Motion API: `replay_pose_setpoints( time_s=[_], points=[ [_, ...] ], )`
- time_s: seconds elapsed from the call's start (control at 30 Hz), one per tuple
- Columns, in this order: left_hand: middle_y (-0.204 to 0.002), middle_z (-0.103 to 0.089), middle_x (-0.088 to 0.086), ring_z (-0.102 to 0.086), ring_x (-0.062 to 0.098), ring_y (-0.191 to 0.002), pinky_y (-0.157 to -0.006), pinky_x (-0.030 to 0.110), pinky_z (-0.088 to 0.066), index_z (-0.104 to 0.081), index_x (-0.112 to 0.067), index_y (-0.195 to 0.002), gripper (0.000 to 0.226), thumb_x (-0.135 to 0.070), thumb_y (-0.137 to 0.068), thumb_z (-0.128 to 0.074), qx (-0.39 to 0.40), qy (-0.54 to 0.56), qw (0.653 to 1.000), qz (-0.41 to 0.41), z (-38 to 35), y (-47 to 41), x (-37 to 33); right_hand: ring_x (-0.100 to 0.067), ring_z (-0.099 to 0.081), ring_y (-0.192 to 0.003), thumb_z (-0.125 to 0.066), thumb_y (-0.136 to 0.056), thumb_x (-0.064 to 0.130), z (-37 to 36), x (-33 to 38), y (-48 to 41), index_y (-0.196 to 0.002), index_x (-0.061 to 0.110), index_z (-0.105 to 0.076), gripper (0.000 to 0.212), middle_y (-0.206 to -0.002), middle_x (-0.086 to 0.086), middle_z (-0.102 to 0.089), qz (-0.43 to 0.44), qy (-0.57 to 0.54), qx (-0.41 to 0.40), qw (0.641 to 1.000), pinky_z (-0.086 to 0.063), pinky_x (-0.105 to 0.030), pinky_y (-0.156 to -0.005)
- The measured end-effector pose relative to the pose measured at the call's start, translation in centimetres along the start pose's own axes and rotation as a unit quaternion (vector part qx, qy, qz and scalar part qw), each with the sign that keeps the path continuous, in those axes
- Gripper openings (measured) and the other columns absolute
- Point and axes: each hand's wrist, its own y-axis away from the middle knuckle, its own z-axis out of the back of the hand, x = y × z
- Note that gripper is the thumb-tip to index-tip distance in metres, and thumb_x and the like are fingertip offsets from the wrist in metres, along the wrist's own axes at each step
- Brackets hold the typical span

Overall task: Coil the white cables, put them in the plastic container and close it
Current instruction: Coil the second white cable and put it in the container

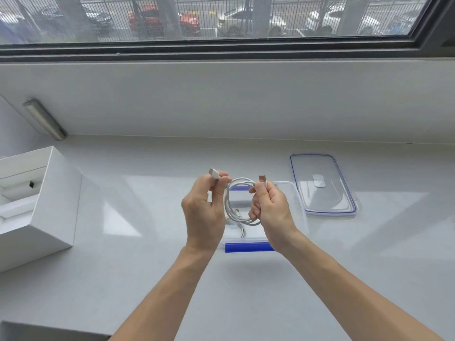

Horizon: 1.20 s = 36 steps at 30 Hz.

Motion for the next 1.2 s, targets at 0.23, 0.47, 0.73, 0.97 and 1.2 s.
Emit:
replay_pose_setpoints(
  time_s=[0.23, 0.47, 0.73, 0.97, 1.2],
  points=[
    [-0.068, -0.064, -0.007, -0.061, 0.005, -0.063, -0.066, 0.018, -0.051, -0.058, -0.025, -0.084, 0.022, -0.01, -0.097, -0.047, -0.073, 0.158, 0.978, 0.114, 2.1, -2.5, -1.6, -0.011, -0.036, -0.045, -0.04, -0.1, 0.023, 0.8, -0.2, -0.7, -0.088, 0.007, -0.054, 0.024, -0.051, 0.004, -0.034, -0.023, -0.076, 0.015, 0.997, -0.044, -0.027, -0.051],
    [-0.053, -0.058, -0.009, -0.052, 0.004, -0.047, -0.052, 0.019, -0.045, -0.063, -0.025, -0.089, 0.013, -0.02, -0.095, -0.053, -0.089, 0.178, 0.945, 0.259, 3.3, -4.3, 2.2, -0.013, -0.031, -0.045, -0.041, -0.098, 0.02, 0.6, 0.8, 0.4, -0.089, 0.003, -0.055, 0.024, -0.056, -0.001, -0.026, -0.056, -0.163, 0.134, 0.976, -0.043, -0.025, -0.048],
    [-0.054, -0.056, 0.002, -0.043, 0.004, -0.04, -0.048, 0.019, -0.039, -0.07, -0.018, -0.088, 0.015, -0.006, -0.088, -0.062, 0.255, 0.067, 0.931, 0.252, 3.1, -4.6, 3.8, -0.01, -0.023, -0.047, -0.041, -0.098, 0.018, 1.2, 1.7, 0.8, -0.086, 0.002, -0.052, 0.023, -0.055, 0.003, -0.025, -0.077, -0.1, 0.227, 0.966, -0.033, -0.02, -0.042],
    [-0.056, -0.057, -0.003, -0.044, 0.009, -0.051, -0.048, 0.018, -0.037, -0.071, -0.008, -0.076, 0.013, -0.008, -0.087, -0.064, 0.487, 0.121, 0.833, 0.234, 3.3, -4.1, 3.7, -0.011, -0.021, -0.047, -0.042, -0.098, 0.018, 0.8, 2.3, 1.0, -0.081, 0.009, -0.042, 0.019, -0.056, 0.001, -0.023, -0.029, 0.002, 0.213, 0.977, -0.025, -0.023, -0.042],
    [-0.06, -0.06, 0.002, -0.048, 0.011, -0.051, -0.05, 0.019, -0.04, -0.068, -0.005, -0.077, 0.013, -0.017, -0.079, -0.063, 0.461, 0.253, 0.795, 0.303, 3.4, -3.5, 3.7, -0.01, -0.024, -0.044, -0.043, -0.098, 0.016, 0.3, 2.1, 1.1, -0.084, 0.009, -0.043, 0.016, -0.05, 0.008, -0.027, 0.006, 0.044, 0.177, 0.983, -0.029, -0.024, -0.042]
  ],
)
